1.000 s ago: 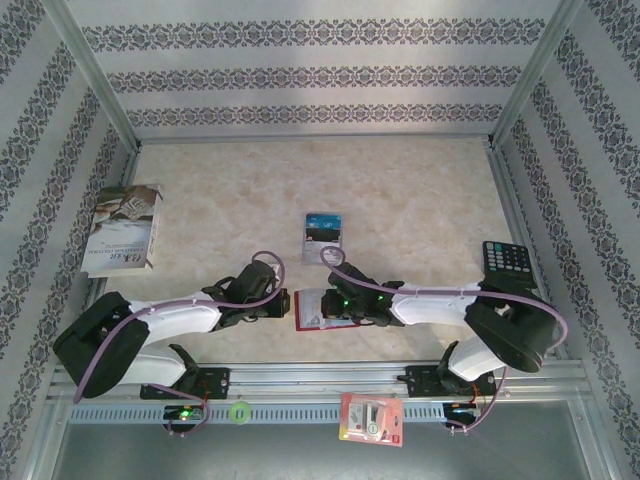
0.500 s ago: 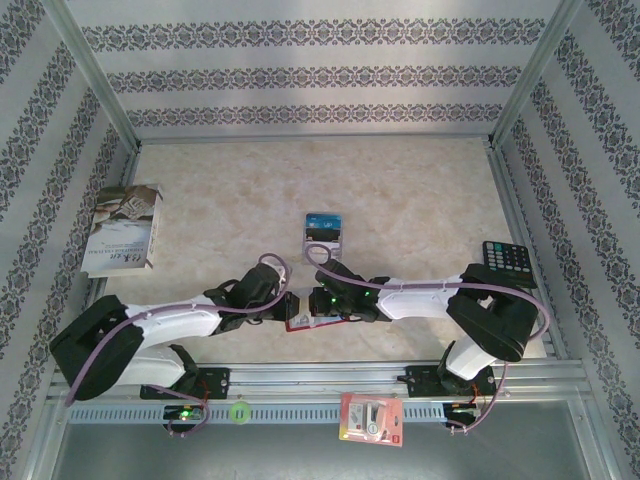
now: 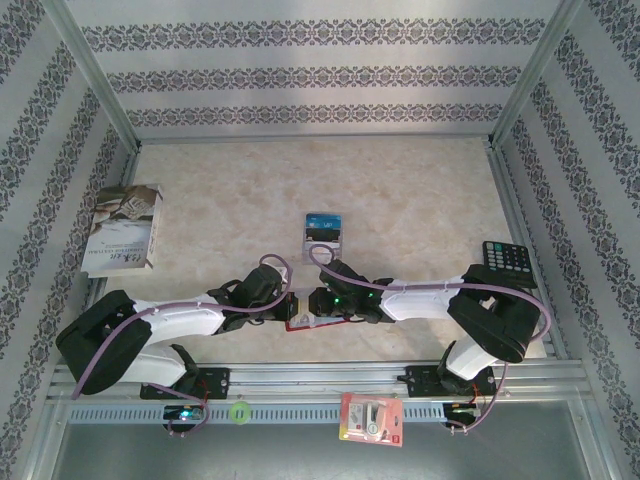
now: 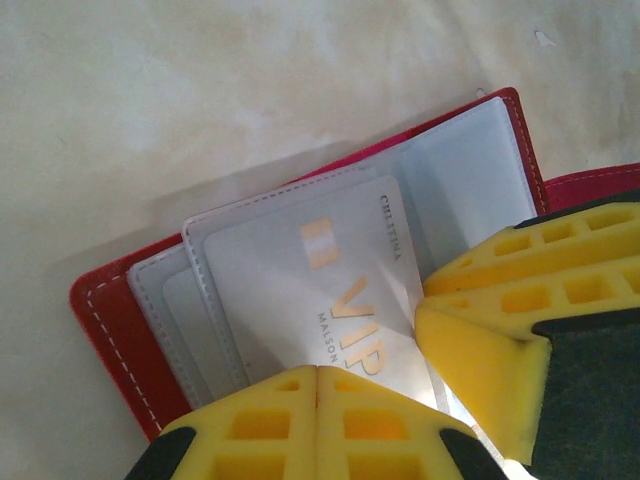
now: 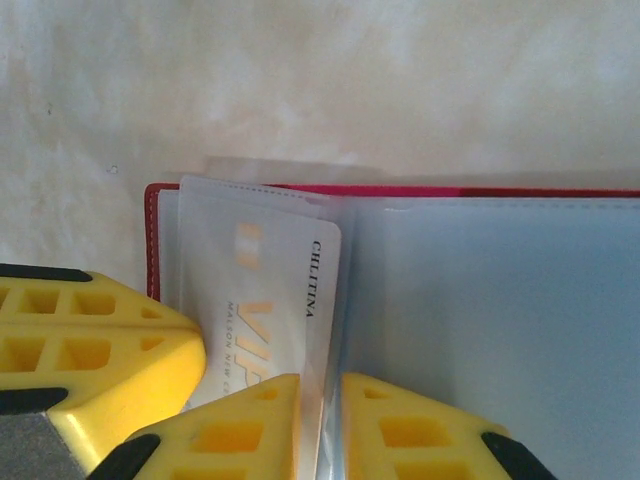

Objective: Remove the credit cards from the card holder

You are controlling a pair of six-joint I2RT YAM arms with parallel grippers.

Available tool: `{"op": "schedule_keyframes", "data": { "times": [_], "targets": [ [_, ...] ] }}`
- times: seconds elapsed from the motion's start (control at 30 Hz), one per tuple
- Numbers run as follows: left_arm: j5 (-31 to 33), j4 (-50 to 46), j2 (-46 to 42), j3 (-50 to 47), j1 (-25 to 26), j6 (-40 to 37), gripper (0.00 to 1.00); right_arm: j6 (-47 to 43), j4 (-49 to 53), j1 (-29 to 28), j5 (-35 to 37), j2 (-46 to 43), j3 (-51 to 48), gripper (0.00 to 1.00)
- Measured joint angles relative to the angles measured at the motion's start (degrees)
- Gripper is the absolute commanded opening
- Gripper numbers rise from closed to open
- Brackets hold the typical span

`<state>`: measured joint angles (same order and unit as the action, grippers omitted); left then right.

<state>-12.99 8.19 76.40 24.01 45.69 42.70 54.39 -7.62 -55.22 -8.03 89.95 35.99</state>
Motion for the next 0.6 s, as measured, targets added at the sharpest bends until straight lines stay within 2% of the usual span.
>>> {"op": "schedule_keyframes", "data": {
  "times": [0.2, 0.4, 0.6],
  "targets": [
    [0.0, 0.0, 0.0, -0.02, -0.02, 0.0, 0.0, 1.22, -1.31, 0.37, -0.63, 0.0, -0.61, 0.0],
    [0.0, 0.04, -0.09, -0.11, -0.07, 0.0, 0.0, 1.29, -2.62, 0.37, -0.57, -0.5, -1.62, 0.0],
    [0.2, -0.2, -1.57, -1.18, -0.83, 0.0, 0.0, 1.44, -0.52, 0.37, 1.42, -5.18, -4.33, 0.0]
  ]
}}
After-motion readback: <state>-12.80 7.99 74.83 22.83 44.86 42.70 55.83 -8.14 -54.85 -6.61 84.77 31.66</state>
